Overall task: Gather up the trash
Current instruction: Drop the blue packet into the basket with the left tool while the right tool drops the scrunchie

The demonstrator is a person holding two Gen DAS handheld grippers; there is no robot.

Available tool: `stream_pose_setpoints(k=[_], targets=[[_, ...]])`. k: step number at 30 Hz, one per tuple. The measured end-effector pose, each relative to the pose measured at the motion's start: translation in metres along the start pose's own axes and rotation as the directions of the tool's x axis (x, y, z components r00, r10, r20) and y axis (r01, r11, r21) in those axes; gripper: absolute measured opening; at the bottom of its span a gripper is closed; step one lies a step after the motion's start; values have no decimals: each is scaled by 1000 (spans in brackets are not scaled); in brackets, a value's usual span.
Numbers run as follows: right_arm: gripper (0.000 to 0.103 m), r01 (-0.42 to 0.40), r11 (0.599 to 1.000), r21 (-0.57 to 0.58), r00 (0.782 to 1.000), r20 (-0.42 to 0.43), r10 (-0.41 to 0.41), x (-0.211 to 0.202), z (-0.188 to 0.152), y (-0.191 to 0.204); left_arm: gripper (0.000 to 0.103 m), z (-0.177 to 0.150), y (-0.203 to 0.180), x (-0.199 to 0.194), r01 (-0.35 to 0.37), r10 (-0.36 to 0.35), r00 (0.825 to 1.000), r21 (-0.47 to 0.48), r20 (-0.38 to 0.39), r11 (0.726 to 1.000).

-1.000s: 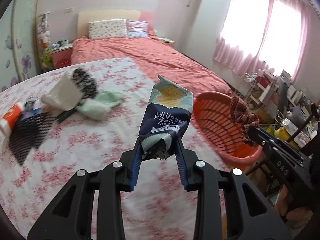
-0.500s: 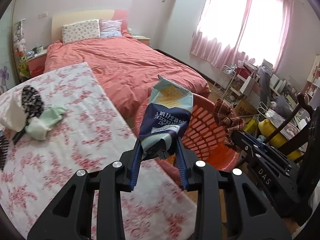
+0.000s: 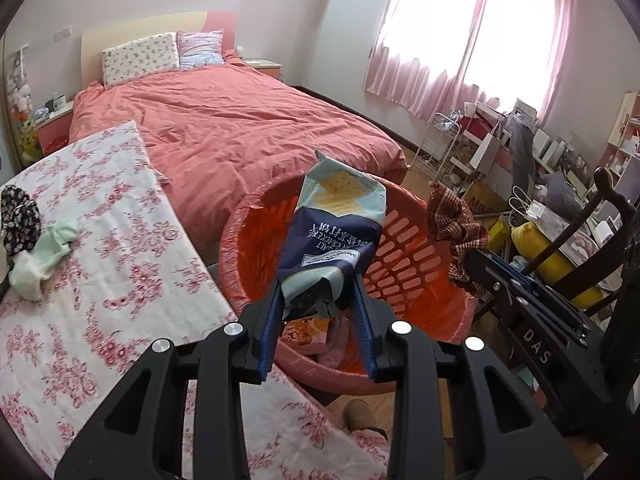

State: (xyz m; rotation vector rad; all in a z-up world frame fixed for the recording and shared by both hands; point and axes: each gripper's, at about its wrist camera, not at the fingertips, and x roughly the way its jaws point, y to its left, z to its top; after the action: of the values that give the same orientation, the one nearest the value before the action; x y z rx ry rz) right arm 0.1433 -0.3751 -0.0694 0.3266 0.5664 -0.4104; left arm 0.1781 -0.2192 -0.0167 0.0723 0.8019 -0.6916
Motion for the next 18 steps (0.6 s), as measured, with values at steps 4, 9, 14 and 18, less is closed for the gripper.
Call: stream_pose_setpoints(k=[4,9,14,18], targets=[[13,-4,1000,11,1000,2,4,4,1,-4,33,2,-4,7,4,-4,1000,3,-8,1000],[22,-15,999,33,1000,6,15,11,4,-8,36,4,-7,15,-2,2,1000,-3,-18,1000],[34,-24,998,66,1000,20,23,14,9,-13,50,3,-3,19,-12,12,1000,-21,-28,1000],[42,-10,998,63,1000,24,8,11,8,-15,57,1,2,17,-16,15,1000,-31,-28,999]])
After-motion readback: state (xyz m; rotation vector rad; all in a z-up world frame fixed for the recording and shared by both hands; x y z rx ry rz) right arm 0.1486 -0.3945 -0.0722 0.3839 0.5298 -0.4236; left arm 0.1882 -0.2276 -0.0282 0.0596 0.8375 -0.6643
